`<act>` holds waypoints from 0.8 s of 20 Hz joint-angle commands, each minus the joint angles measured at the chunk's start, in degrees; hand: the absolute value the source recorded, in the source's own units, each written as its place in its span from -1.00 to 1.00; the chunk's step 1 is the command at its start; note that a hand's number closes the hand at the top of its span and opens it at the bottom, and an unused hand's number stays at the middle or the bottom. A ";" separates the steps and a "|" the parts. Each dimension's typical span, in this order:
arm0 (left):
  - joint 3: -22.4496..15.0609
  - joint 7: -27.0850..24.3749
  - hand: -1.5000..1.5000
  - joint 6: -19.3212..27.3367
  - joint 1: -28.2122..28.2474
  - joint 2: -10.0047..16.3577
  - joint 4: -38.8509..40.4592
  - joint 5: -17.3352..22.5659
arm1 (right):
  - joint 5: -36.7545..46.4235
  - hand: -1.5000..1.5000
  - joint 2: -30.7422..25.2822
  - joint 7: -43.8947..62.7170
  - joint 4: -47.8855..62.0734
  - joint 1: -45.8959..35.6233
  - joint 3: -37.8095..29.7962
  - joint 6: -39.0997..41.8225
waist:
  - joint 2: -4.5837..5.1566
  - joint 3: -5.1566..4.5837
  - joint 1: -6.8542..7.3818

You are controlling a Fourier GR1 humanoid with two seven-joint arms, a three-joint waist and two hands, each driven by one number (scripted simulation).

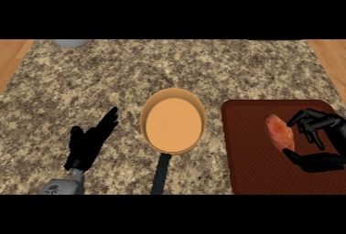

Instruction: Pick the sweet potato from the tray and place it in the pot

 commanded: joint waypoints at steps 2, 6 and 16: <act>-0.01 1.79 0.00 1.07 -1.76 -1.24 -0.85 -0.61 | 1.77 1.00 0.49 10.95 -15.97 0.13 0.57 -2.85 | 0.00 -0.05 0.24; -0.38 0.83 0.00 -1.01 3.17 0.96 -5.06 -0.65 | 4.43 1.00 0.90 24.46 -23.74 -4.73 3.45 -2.84 | -0.04 -0.05 1.08; 1.62 1.91 0.00 -2.09 -1.17 0.63 -1.59 -0.15 | 13.77 1.00 6.28 48.62 -23.79 -25.52 15.68 0.75 | 0.22 -0.05 1.63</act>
